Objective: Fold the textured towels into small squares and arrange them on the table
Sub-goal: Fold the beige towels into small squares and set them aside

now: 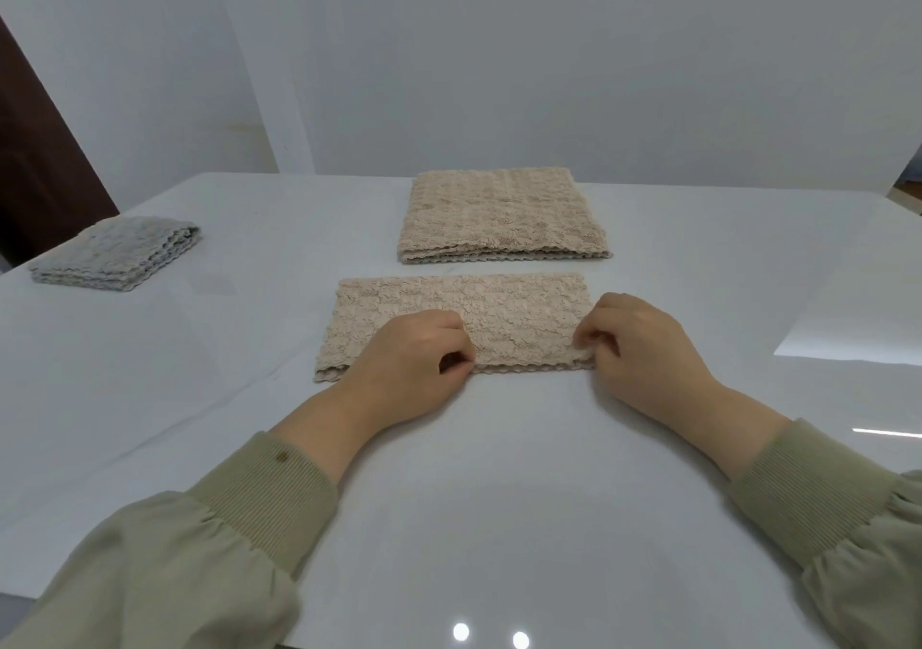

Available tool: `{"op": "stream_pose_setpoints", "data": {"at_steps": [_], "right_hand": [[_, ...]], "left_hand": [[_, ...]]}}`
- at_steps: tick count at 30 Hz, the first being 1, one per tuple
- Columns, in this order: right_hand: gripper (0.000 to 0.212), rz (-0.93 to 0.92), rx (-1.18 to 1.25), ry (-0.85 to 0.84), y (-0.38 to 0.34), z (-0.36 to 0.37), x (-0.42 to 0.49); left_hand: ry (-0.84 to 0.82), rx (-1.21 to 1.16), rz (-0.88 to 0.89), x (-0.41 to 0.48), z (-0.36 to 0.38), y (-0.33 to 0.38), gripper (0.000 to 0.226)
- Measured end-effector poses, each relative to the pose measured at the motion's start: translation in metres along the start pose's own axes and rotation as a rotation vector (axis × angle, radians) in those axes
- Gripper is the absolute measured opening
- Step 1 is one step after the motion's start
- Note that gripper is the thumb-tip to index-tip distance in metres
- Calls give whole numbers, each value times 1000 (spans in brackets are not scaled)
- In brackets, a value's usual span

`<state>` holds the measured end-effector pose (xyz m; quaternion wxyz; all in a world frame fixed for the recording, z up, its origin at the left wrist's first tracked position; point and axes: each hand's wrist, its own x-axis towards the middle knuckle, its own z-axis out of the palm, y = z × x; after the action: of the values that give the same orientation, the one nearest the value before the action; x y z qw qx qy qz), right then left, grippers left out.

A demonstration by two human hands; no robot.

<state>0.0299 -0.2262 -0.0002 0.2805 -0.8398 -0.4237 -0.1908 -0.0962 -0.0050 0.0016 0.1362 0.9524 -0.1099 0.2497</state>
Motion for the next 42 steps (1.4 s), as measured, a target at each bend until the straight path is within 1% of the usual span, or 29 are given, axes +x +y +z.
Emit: {"op": "stream_pose_setpoints", "data": {"at_steps": [1, 3, 5, 7, 9, 11, 12, 15, 17, 19, 21, 23, 24, 25, 26, 28, 30, 31, 32, 33, 35, 36, 37, 39, 40, 41, 42], "right_hand": [[32, 46, 58, 69, -2, -2, 0], [34, 204, 229, 169, -3, -7, 1], [38, 377, 394, 182, -1, -8, 5], [37, 476, 463, 166, 3, -8, 7], [31, 533, 419, 137, 6, -8, 9], [20, 568, 313, 65, 7, -8, 11], [18, 579, 245, 15, 7, -8, 11], [30, 561, 15, -148, 6, -7, 11], [26, 527, -43, -214, 4, -5, 10], [22, 484, -31, -243, 3, -5, 11], [20, 452, -125, -253, 1, -7, 7], [20, 354, -366, -215, 1, -5, 2], [24, 287, -461, -182, 1, -3, 0], [32, 237, -490, -149, -1, -1, -2], [37, 195, -468, -106, -5, 1, -1], [36, 130, -393, -32, -17, 6, 5], [37, 87, -309, -33, -32, 11, 13], [37, 79, -265, -58, -40, 14, 18], [37, 82, -225, -105, -47, 18, 23], [39, 92, -194, -165, -54, 23, 27], [46, 127, -146, -288, -63, 36, 36], [49, 155, -137, -345, -66, 42, 40], [53, 182, -150, -401, -68, 48, 44], [60, 225, -232, -524, -67, 53, 49], [62, 246, -258, -576, -67, 53, 50], [64, 264, -263, -613, -67, 50, 52], [64, 276, -252, -635, -67, 47, 54]], "left_hand": [[6, 4, -4, 0, 0, -1, 11], [14, 13, -12, 0, 0, -2, 8], [17, 18, -8, 0, 0, -3, 7], [13, 21, 0, 0, 0, -3, 7], [11, 23, 7, 0, 0, -4, 8], [14, 28, 18, 0, 0, -4, 11], [14, 33, 23, 0, 0, -4, 12], [17, 32, 30, 0, 0, -4, 13], [21, 29, 34, 0, 0, -5, 14], [24, 30, 39, 0, 1, -4, 12], [24, 29, 43, 0, 1, -3, 12], [3, 19, 49, 0, 1, -2, 17], [-10, 13, 52, 0, 1, -2, 19], [-17, 6, 55, 0, 0, -2, 20], [-12, -5, 50, -1, 0, -1, 22], [28, -46, -7, -1, -1, -1, 25], [122, -80, -130, 1, -4, -5, 27], [153, -60, -217, 2, -5, -10, 30], [130, 0, -315, 3, -6, -16, 35], [37, 86, -413, 3, -7, -21, 43], [-272, 239, -569, 0, -8, -28, 57], [-404, 269, -601, -1, -8, -30, 60], [-490, 275, -612, -3, -9, -30, 62], [-562, 257, -606, -6, -12, -30, 62], [-554, 251, -602, -7, -16, -30, 62], [-500, 246, -594, -6, -19, -29, 60], [-390, 231, -593, -5, -21, -29, 55]]}}
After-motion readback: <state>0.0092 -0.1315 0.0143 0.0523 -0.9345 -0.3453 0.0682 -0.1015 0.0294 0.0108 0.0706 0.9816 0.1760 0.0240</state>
